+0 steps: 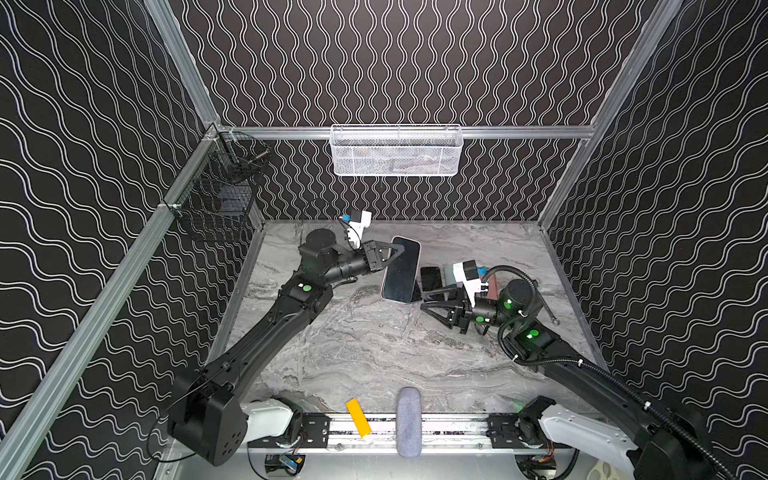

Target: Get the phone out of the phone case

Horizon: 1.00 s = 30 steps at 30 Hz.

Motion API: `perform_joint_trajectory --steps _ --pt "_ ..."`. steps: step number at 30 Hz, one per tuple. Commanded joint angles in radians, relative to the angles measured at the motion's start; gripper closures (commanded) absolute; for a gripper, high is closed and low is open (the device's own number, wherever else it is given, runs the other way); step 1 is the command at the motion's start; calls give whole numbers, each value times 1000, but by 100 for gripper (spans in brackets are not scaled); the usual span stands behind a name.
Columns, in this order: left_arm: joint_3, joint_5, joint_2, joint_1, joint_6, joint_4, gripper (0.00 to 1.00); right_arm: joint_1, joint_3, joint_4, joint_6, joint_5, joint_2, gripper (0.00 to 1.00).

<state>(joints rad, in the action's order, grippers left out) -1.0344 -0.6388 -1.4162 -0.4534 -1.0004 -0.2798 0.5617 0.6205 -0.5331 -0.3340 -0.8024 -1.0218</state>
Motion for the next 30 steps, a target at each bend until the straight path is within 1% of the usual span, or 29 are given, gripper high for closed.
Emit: perform_joint_trajectory --steps 1,3,7,9,12,16,22,26,30 --pt "49 164 32 7 -98 -132 100 -16 -27 -152 -105 -22 4 49" --pt "95 196 45 12 -162 -208 100 -20 -56 -245 -182 -23 -12 42" --pt "197 232 36 13 -319 -405 100 -20 -107 -518 -372 -72 -115 25" --pt "234 235 24 13 -381 -497 100 -20 -128 -649 -463 -70 -168 20" --pt "276 243 4 11 -449 -601 100 -19 -145 -763 -534 -56 -223 19" --pt "307 250 -14 6 -493 -655 100 -4 -137 -782 -550 -30 -261 20" --pt "350 274 -39 -4 -551 -752 100 33 -109 -725 -518 25 -293 22" --pt "352 285 -38 -14 -547 -765 100 53 -95 -681 -490 60 -311 23" --pt "349 288 -34 -22 -549 -766 100 61 -87 -676 -494 89 -334 23"
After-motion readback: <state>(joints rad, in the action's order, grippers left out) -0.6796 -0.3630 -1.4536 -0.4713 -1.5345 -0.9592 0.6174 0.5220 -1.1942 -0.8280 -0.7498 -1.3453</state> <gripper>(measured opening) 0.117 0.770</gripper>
